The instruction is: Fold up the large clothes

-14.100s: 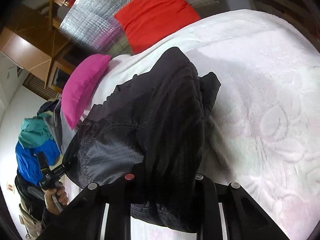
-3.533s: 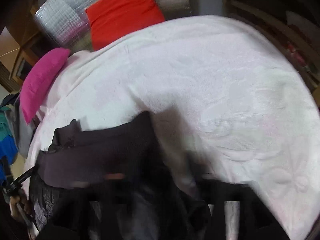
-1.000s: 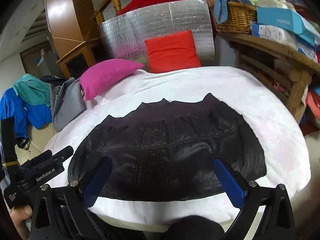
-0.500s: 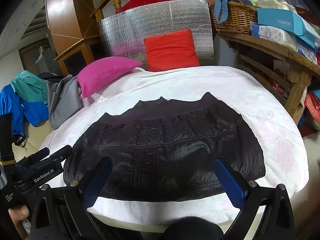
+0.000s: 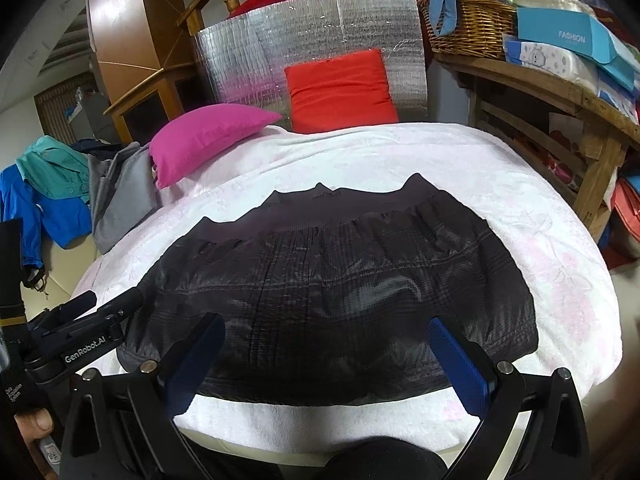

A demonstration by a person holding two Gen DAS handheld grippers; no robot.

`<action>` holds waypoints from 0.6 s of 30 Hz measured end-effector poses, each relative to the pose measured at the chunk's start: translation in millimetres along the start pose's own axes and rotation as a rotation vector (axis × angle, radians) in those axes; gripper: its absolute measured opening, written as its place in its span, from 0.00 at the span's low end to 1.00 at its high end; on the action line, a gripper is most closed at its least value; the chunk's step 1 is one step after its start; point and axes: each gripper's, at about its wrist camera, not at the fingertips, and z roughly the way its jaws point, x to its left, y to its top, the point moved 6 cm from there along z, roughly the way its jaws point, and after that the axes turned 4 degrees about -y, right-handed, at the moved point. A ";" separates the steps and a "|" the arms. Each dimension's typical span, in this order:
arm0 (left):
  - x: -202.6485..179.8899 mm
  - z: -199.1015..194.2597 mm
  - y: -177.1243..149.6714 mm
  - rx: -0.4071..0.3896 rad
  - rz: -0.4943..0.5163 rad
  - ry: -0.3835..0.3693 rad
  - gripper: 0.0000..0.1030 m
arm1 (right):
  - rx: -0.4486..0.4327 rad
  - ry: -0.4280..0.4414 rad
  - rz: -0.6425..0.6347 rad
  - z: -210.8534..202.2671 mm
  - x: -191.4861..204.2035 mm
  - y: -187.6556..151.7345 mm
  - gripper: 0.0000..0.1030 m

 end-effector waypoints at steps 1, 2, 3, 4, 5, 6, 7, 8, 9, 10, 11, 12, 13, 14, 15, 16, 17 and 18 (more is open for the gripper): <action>0.1 1.1 0.0 0.002 -0.001 0.001 0.84 | 0.003 0.000 0.000 2.1 0.0 0.0 1.00; 0.2 2.6 -0.1 0.005 -0.002 0.002 0.84 | 0.005 0.001 -0.001 3.9 0.2 -0.1 1.00; 0.5 3.9 -0.3 0.007 -0.004 0.003 0.84 | 0.006 0.001 -0.002 5.3 0.3 -0.1 1.00; 0.7 5.3 -0.6 0.009 -0.004 0.004 0.84 | 0.008 0.001 -0.001 6.8 0.6 -0.5 1.00; 0.9 6.8 -1.2 0.012 -0.006 0.005 0.84 | 0.012 0.003 0.000 8.4 0.6 -0.8 1.00; 1.0 8.4 -1.8 0.016 -0.006 0.006 0.84 | 0.014 0.004 0.001 9.9 0.6 -1.2 1.00; 1.1 9.6 -2.4 0.020 -0.006 0.007 0.84 | 0.015 0.003 0.000 11.0 0.6 -1.6 1.00; 0.9 10.7 -3.1 0.024 -0.006 0.008 0.84 | 0.017 0.001 -0.001 12.2 0.4 -2.2 1.00; 0.7 11.3 -3.6 0.026 -0.007 0.009 0.84 | 0.018 0.002 -0.001 13.2 0.2 -2.2 1.00; 0.4 11.8 -3.7 0.027 -0.007 0.008 0.84 | 0.019 0.003 0.000 13.9 0.0 -2.4 1.00; 0.3 12.1 -3.9 0.027 -0.007 0.008 0.84 | 0.021 0.002 0.000 14.6 -0.1 -2.6 1.00; -0.1 12.1 -4.0 0.027 -0.006 0.008 0.84 | 0.022 0.002 0.000 14.9 -0.2 -2.8 1.00; -0.1 11.7 -3.8 0.026 -0.005 0.007 0.84 | 0.021 0.001 0.000 14.7 -0.1 -3.0 1.00; -0.3 11.2 -3.8 0.025 -0.005 0.006 0.84 | 0.020 0.001 -0.001 14.2 0.3 -3.1 1.00; -0.9 10.5 -4.0 0.024 -0.003 0.006 0.84 | 0.019 0.000 -0.002 13.9 0.2 -3.0 1.00; -1.2 9.6 -4.1 0.023 -0.002 0.007 0.84 | 0.017 -0.001 -0.004 13.6 0.2 -3.1 1.00; -1.1 9.3 -4.2 0.021 -0.001 0.007 0.84 | 0.014 -0.001 -0.004 12.8 0.3 -3.1 1.00; -1.3 8.6 -4.4 0.020 -0.001 0.006 0.84 | 0.013 -0.001 -0.005 12.0 0.5 -2.5 1.00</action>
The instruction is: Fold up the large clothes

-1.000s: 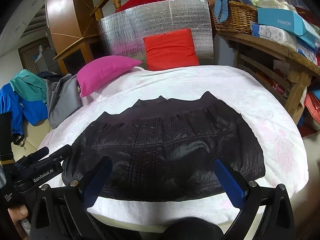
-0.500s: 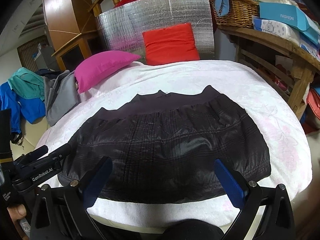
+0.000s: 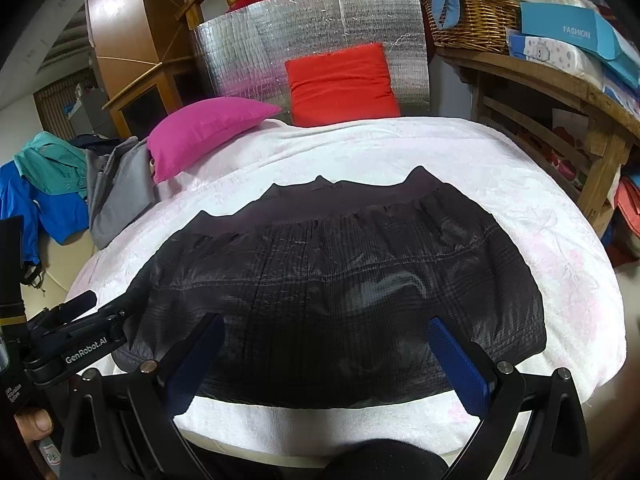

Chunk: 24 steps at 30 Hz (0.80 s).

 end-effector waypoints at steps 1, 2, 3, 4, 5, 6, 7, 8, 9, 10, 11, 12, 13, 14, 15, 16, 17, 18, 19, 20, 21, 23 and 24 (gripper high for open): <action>-0.1 -0.6 -0.3 0.000 0.000 -0.002 0.84 | -0.002 0.000 0.001 -0.8 0.2 0.3 1.00; -0.1 -0.5 -0.2 0.001 -0.001 -0.002 0.84 | -0.004 0.000 0.001 -1.7 0.2 0.4 1.00; -0.1 -1.0 -0.4 -0.001 -0.002 -0.002 0.84 | -0.006 -0.001 0.000 -2.3 0.2 0.7 1.00; -0.1 -1.2 -0.5 -0.001 -0.003 -0.002 0.84 | -0.007 -0.003 -0.001 -2.9 0.4 0.9 1.00; -0.2 -1.5 -0.8 -0.001 -0.004 -0.002 0.84 | -0.007 -0.003 -0.001 -3.1 0.5 0.9 1.00; -0.4 -1.6 -0.9 -0.001 -0.004 -0.004 0.84 | -0.008 -0.002 -0.002 -3.3 0.9 0.9 1.00; -0.5 -1.8 -1.2 -0.001 -0.004 -0.005 0.84 | -0.009 -0.004 -0.003 -3.5 0.9 1.0 1.00; -1.0 -2.0 -1.2 -0.002 -0.004 -0.004 0.84 | -0.010 -0.006 -0.004 -3.5 0.9 1.1 1.00; -1.2 -2.2 -1.2 -0.003 -0.005 -0.003 0.84 | -0.010 -0.006 -0.004 -3.4 1.0 1.3 1.00; -1.0 -1.9 -1.1 -0.002 -0.004 -0.005 0.84 | -0.011 -0.006 -0.005 -3.6 0.8 1.5 1.00; -1.1 -1.8 -1.0 -0.002 -0.003 -0.006 0.84 | -0.011 -0.006 -0.004 -3.7 0.8 1.2 1.00; -1.2 -1.6 -1.1 -0.001 -0.003 -0.005 0.84 | -0.012 -0.008 -0.004 -3.5 0.6 1.2 1.00; -1.3 -1.7 -1.2 -0.001 -0.005 -0.005 0.84 | -0.011 -0.009 -0.003 -3.5 0.6 0.8 1.00; -1.2 -2.2 -1.4 -0.002 -0.007 -0.004 0.84 | -0.010 -0.009 -0.002 -2.9 0.3 0.4 1.00; -1.4 -1.9 -1.6 -0.001 -0.007 -0.004 0.84 | -0.009 -0.010 -0.002 -2.7 0.6 0.2 1.00; -1.6 -1.8 -2.0 -0.001 -0.007 -0.004 0.84 | -0.007 -0.010 -0.002 -2.3 0.5 -0.1 1.00; -2.0 -1.7 -2.4 0.000 -0.007 -0.004 0.84 | -0.006 -0.010 -0.002 -1.9 0.4 -0.5 1.00; -2.4 -1.5 -2.8 0.001 -0.006 -0.004 0.84 | -0.004 -0.011 -0.002 -1.5 0.4 -0.9 1.00; -2.9 -1.5 -3.1 0.002 -0.005 -0.003 0.84 | -0.003 -0.011 -0.002 -1.2 0.3 -1.3 1.00; -2.8 -1.4 -3.3 0.003 -0.004 -0.003 0.84 | -0.002 -0.010 -0.003 -1.0 0.2 -1.5 1.00; -3.1 -1.5 -3.0 0.003 -0.002 -0.003 0.84 | -0.002 -0.010 -0.004 -1.0 0.4 -1.3 1.00; -3.5 -1.9 -2.3 0.001 -0.001 -0.003 0.84 | -0.003 -0.011 -0.006 -1.1 0.4 -0.2 1.00; -3.5 -2.2 -1.9 0.001 -0.001 -0.002 0.84 | -0.002 -0.011 -0.006 -0.9 0.5 0.1 1.00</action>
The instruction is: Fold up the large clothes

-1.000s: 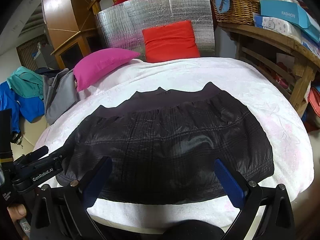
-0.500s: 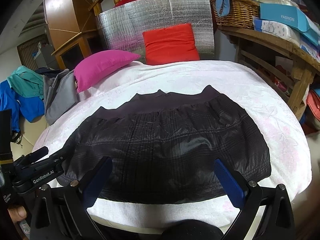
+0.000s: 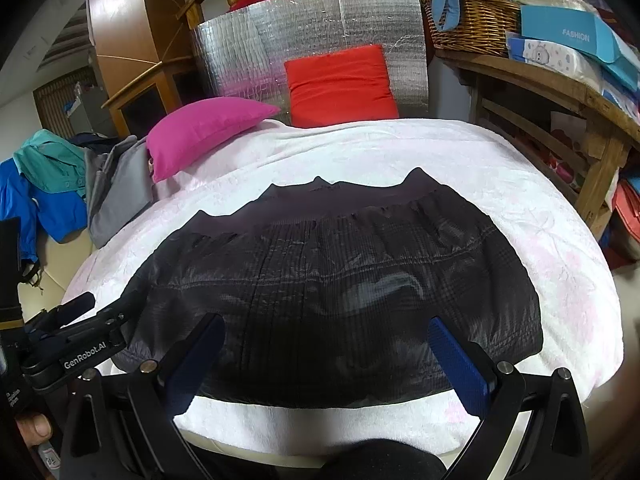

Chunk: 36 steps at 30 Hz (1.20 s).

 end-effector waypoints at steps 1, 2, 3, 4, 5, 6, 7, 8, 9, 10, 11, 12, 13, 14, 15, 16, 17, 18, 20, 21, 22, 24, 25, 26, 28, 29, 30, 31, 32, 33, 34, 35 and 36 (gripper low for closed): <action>0.0 -0.5 0.4 -0.001 -0.001 0.000 0.84 | 0.000 -0.001 -0.001 0.0 0.2 0.1 1.00; 0.1 -1.0 1.0 -0.004 -0.002 -0.001 0.84 | -0.001 -0.002 -0.002 0.0 0.2 0.3 1.00; 0.3 -1.4 1.6 -0.006 -0.003 -0.001 0.84 | -0.002 -0.003 -0.002 -0.3 0.5 0.6 1.00; 0.2 -1.6 1.9 -0.006 -0.003 -0.001 0.84 | -0.002 -0.002 -0.002 -0.1 0.5 0.8 1.00; 0.1 -1.9 2.2 -0.007 -0.004 -0.001 0.84 | -0.001 -0.003 -0.003 -0.2 0.5 0.7 1.00; 0.1 -2.4 2.5 -0.009 -0.004 -0.001 0.84 | -0.002 -0.003 -0.004 -0.3 0.7 0.9 1.00; 0.1 -2.8 2.6 -0.011 -0.004 0.000 0.84 | -0.002 -0.004 -0.005 -0.4 0.8 1.1 1.00; -0.1 -3.3 2.4 -0.011 -0.004 0.000 0.84 | -0.002 -0.004 -0.007 -0.3 1.0 1.3 1.00; -0.5 -4.0 2.4 -0.011 -0.005 -0.003 0.84 | -0.001 -0.004 -0.007 -0.3 1.2 1.7 1.00; -0.4 -4.7 2.7 -0.012 -0.006 -0.005 0.84 | -0.001 -0.004 -0.007 -0.6 1.1 1.9 1.00; -0.3 -6.2 3.0 -0.016 -0.006 -0.007 0.84 | -0.003 -0.006 -0.008 -1.5 1.1 2.4 1.00; -0.8 -8.0 3.3 -0.020 -0.006 -0.007 0.84 | -0.004 -0.008 -0.009 -1.2 1.0 2.6 1.00; -1.4 -9.6 3.4 -0.022 -0.005 -0.008 0.84 | -0.005 -0.008 -0.009 -2.1 1.0 3.0 1.00; -2.2 -11.9 3.6 -0.025 -0.003 -0.009 0.84 | -0.007 -0.008 -0.009 -3.2 1.0 3.6 1.00; -2.4 -13.8 3.7 -0.026 -0.003 -0.008 0.84 | -0.011 -0.010 -0.010 -4.8 1.0 4.2 1.00; -2.8 -15.2 3.6 -0.025 -0.005 -0.006 0.84 | -0.014 -0.012 -0.012 -6.2 0.9 4.6 1.00; -3.1 -17.3 3.5 -0.025 -0.008 -0.009 0.84 | -0.016 -0.014 -0.014 -7.4 1.1 4.7 1.00; -3.6 -19.9 3.5 -0.031 -0.011 -0.013 0.84 | -0.015 -0.016 -0.016 -8.7 1.1 4.4 1.00; -5.1 -24.8 2.9 -0.042 -0.014 -0.016 0.84 | -0.018 -0.020 -0.017 -10.8 0.6 3.4 1.00; -6.3 -26.7 2.6 -0.042 -0.011 -0.021 0.84 | -0.017 -0.022 -0.016 -11.7 0.1 3.0 1.00; -7.7 -29.0 2.3 -0.044 -0.009 -0.026 0.84 | -0.016 -0.024 -0.016 -12.6 -0.6 2.4 1.00; -10.3 -34.6 2.0 -0.056 -0.003 -0.030 0.84 | -0.018 -0.029 -0.016 -14.6 -2.1 1.9 1.00; -12.0 -37.6 2.2 -0.064 0.003 -0.033 0.84 | -0.017 -0.032 -0.017 -15.1 -2.6 1.9 1.00; -12.9 -39.5 2.3 -0.067 0.005 -0.040 0.84 | -0.015 -0.034 -0.018 -15.5 -3.0 2.0 1.00; -14.7 -42.0 2.7 -0.062 0.000 -0.054 0.84 | -0.013 -0.037 -0.024 -16.2 -3.3 2.0 1.00; -15.2 -42.9 3.4 -0.062 -0.006 -0.059 0.84 | -0.014 -0.040 -0.027 -16.7 -3.4 2.0 1.00; -15.6 -43.7 4.1 -0.067 -0.011 -0.064 0.84 | -0.016 -0.041 -0.028 -17.2 -3.5 2.2 1.00; -15.6 -44.5 4.6 -0.071 -0.016 -0.065 0.84 | -0.015 -0.041 -0.029 -17.4 -3.6 2.3 1.00; -15.4 -45.2 5.1 -0.078 -0.020 -0.063 0.84 | -0.015 -0.041 -0.031 -17.6 -3.7 2.3 1.00; -15.5 -45.7 5.3 -0.085 -0.022 -0.065 0.85 | -0.015 -0.042 -0.032 -17.7 -3.7 2.3 1.00; -15.6 -45.4 5.0 -0.086 -0.021 -0.067 0.86 | -0.014 -0.043 -0.033 -17.5 -3.6 2.3 1.00; -16.3 -44.7 4.8 -0.083 -0.019 -0.069 0.86 | -0.012 -0.043 -0.034 -17.1 -3.3 2.2 1.00; -17.0 -43.9 4.9 -0.080 -0.018 -0.072 0.87 | -0.010 -0.043 -0.035 -16.3 -2.9 2.2 1.00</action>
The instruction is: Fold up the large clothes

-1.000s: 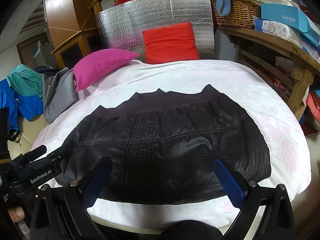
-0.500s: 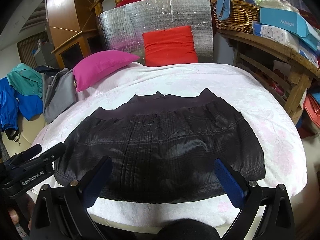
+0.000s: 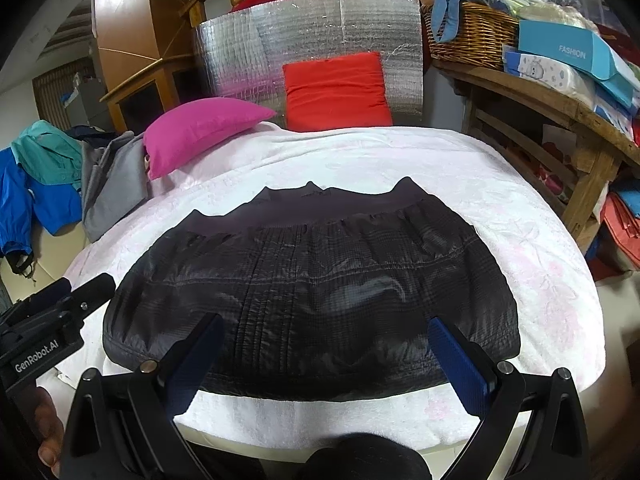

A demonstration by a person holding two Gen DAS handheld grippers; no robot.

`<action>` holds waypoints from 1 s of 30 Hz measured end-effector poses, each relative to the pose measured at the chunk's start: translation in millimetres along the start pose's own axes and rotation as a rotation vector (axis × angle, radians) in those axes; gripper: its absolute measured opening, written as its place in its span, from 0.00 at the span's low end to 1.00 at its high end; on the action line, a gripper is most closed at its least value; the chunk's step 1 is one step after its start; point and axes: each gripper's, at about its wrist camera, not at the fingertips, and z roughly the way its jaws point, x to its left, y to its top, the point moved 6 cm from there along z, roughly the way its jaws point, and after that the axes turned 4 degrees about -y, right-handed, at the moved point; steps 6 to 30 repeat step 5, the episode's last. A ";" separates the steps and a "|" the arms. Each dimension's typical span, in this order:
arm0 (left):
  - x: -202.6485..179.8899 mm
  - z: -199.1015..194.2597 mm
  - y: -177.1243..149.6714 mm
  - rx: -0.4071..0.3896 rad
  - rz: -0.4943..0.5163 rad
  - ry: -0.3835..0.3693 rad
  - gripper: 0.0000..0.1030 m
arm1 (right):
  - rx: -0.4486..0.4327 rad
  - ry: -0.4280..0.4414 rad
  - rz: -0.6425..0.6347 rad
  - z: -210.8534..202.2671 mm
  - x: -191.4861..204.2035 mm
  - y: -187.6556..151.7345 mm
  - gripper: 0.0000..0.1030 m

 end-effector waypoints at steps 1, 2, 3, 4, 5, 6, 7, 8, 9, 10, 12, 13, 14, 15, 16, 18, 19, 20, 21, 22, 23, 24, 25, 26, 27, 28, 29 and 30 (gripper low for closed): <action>-0.4 0.3 -0.1 -0.001 -0.001 -0.004 0.87 | 0.000 -0.001 -0.001 0.4 0.2 -0.1 1.00; -0.7 -0.3 0.0 -0.007 -0.002 -0.006 0.87 | 0.002 -0.001 -0.002 1.2 0.7 -0.3 1.00; -1.4 -1.3 0.4 -0.016 0.001 -0.007 0.87 | 0.004 -0.001 -0.003 2.1 1.0 -0.7 1.00; -2.4 -1.5 0.6 -0.017 0.008 -0.007 0.87 | 0.007 -0.001 -0.004 3.2 1.4 -1.1 1.00; -3.6 -0.5 0.8 -0.014 0.014 -0.006 0.88 | 0.010 -0.002 -0.004 4.4 1.9 -1.7 1.00; -3.6 -0.5 0.8 -0.014 0.014 -0.006 0.88 | 0.010 -0.002 -0.004 4.4 1.9 -1.7 1.00; -3.6 -0.5 0.8 -0.014 0.014 -0.006 0.88 | 0.010 -0.002 -0.004 4.4 1.9 -1.7 1.00; -3.6 -0.5 0.8 -0.014 0.014 -0.006 0.88 | 0.010 -0.002 -0.004 4.4 1.9 -1.7 1.00; -3.6 -0.5 0.8 -0.014 0.014 -0.006 0.88 | 0.010 -0.002 -0.004 4.4 1.9 -1.7 1.00; -3.6 -0.5 0.8 -0.014 0.014 -0.006 0.88 | 0.010 -0.002 -0.004 4.4 1.9 -1.7 1.00; -3.6 -0.5 0.8 -0.014 0.014 -0.006 0.88 | 0.010 -0.002 -0.004 4.4 1.9 -1.7 1.00; -3.6 -0.5 0.8 -0.014 0.014 -0.006 0.88 | 0.010 -0.002 -0.004 4.4 1.9 -1.7 1.00; -3.6 -0.5 0.8 -0.014 0.014 -0.006 0.88 | 0.010 -0.002 -0.004 4.4 1.9 -1.7 1.00; -3.6 -0.5 0.8 -0.014 0.014 -0.006 0.88 | 0.010 -0.002 -0.004 4.4 1.9 -1.7 1.00; -3.6 -0.5 0.8 -0.014 0.014 -0.006 0.88 | 0.010 -0.002 -0.004 4.4 1.9 -1.7 1.00; -3.6 -0.5 0.8 -0.014 0.014 -0.006 0.88 | 0.010 -0.002 -0.004 4.4 1.9 -1.7 1.00; -3.6 -0.5 0.8 -0.014 0.014 -0.006 0.88 | 0.010 -0.002 -0.004 4.4 1.9 -1.7 1.00; -3.6 -0.5 0.8 -0.014 0.014 -0.006 0.88 | 0.010 -0.002 -0.004 4.4 1.9 -1.7 1.00; -3.6 -0.5 0.8 -0.014 0.014 -0.006 0.88 | 0.010 -0.002 -0.004 4.4 1.9 -1.7 1.00; -3.6 -0.5 0.8 -0.014 0.014 -0.006 0.88 | 0.010 -0.002 -0.004 4.4 1.9 -1.7 1.00; -3.6 -0.5 0.8 -0.014 0.014 -0.006 0.88 | 0.010 -0.002 -0.004 4.4 1.9 -1.7 1.00; -3.6 -0.5 0.8 -0.014 0.014 -0.006 0.88 | 0.010 -0.002 -0.004 4.4 1.9 -1.7 1.00; -3.6 -0.5 0.8 -0.014 0.014 -0.006 0.88 | 0.010 -0.002 -0.004 4.4 1.9 -1.7 1.00; -3.6 -0.5 0.8 -0.014 0.014 -0.006 0.88 | 0.010 -0.002 -0.004 4.4 1.9 -1.7 1.00; -3.6 -0.5 0.8 -0.014 0.014 -0.006 0.88 | 0.010 -0.002 -0.004 4.4 1.9 -1.7 1.00; -3.6 -0.5 0.8 -0.014 0.014 -0.006 0.88 | 0.010 -0.002 -0.004 4.4 1.9 -1.7 1.00; -3.6 -0.5 0.8 -0.014 0.014 -0.006 0.88 | 0.010 -0.002 -0.004 4.4 1.9 -1.7 1.00; -3.6 -0.5 0.8 -0.014 0.014 -0.006 0.88 | 0.010 -0.002 -0.004 4.4 1.9 -1.7 1.00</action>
